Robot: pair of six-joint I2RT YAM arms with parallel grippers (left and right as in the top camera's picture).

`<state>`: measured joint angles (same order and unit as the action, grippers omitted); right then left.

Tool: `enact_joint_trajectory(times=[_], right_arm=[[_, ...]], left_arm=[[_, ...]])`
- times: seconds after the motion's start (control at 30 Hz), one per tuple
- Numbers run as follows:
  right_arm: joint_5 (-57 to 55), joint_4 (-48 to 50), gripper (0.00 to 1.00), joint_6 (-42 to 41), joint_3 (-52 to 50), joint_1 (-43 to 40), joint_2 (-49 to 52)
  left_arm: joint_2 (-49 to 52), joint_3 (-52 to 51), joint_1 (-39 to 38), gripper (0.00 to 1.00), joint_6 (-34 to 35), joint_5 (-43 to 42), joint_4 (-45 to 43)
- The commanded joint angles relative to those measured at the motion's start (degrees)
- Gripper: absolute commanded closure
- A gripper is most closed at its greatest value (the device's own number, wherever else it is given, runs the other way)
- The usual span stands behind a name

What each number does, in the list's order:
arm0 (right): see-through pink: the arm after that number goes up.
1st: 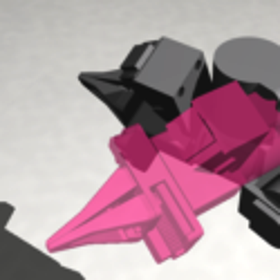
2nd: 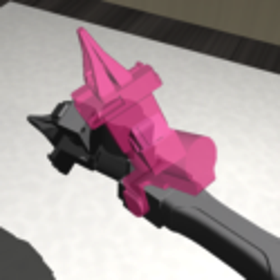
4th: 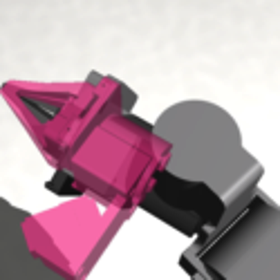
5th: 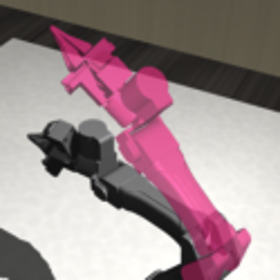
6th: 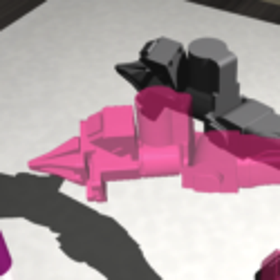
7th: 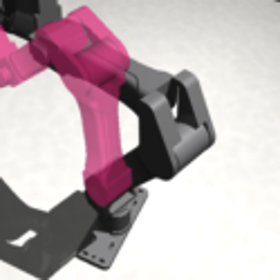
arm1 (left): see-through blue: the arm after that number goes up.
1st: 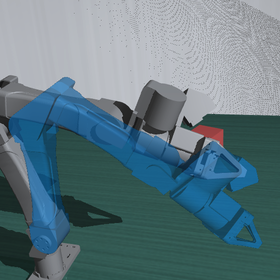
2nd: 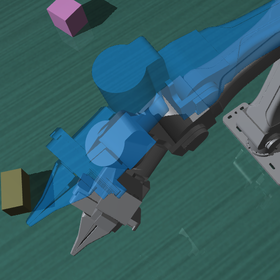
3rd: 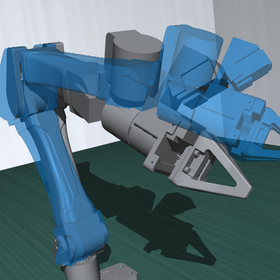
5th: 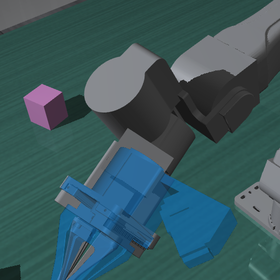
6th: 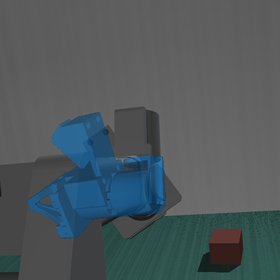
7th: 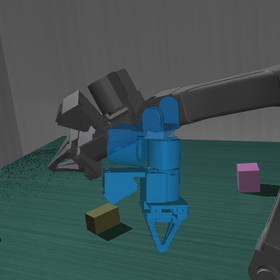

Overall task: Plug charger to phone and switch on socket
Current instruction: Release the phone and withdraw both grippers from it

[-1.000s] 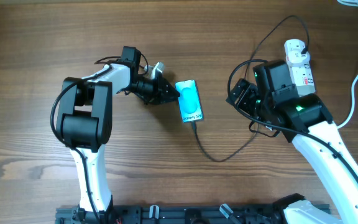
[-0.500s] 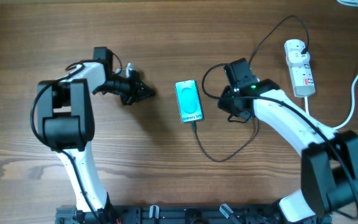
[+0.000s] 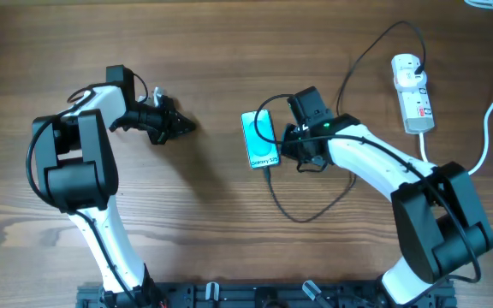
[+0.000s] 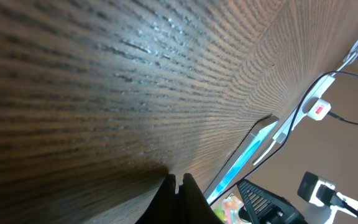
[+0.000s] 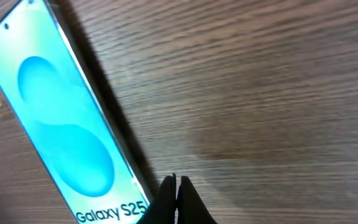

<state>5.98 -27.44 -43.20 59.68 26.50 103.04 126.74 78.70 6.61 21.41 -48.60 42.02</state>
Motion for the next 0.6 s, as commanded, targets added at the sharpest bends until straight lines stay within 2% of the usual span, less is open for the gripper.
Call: enact_joint_trajectory(times=[0.0, 0.57], right_arm=[[-0.4, 0.7, 0.96, 0.7, -0.2, 0.1, 2.2], [7.6, 0.7, 0.96, 0.8, -0.2, 0.3, 4.1]], left_arm=[[-0.5, -1.0, 0.4, 0.96, 0.1, 4.2, 0.9], [-0.9, -1.0, 1.3, 0.96, -0.2, 4.2, 2.6]])
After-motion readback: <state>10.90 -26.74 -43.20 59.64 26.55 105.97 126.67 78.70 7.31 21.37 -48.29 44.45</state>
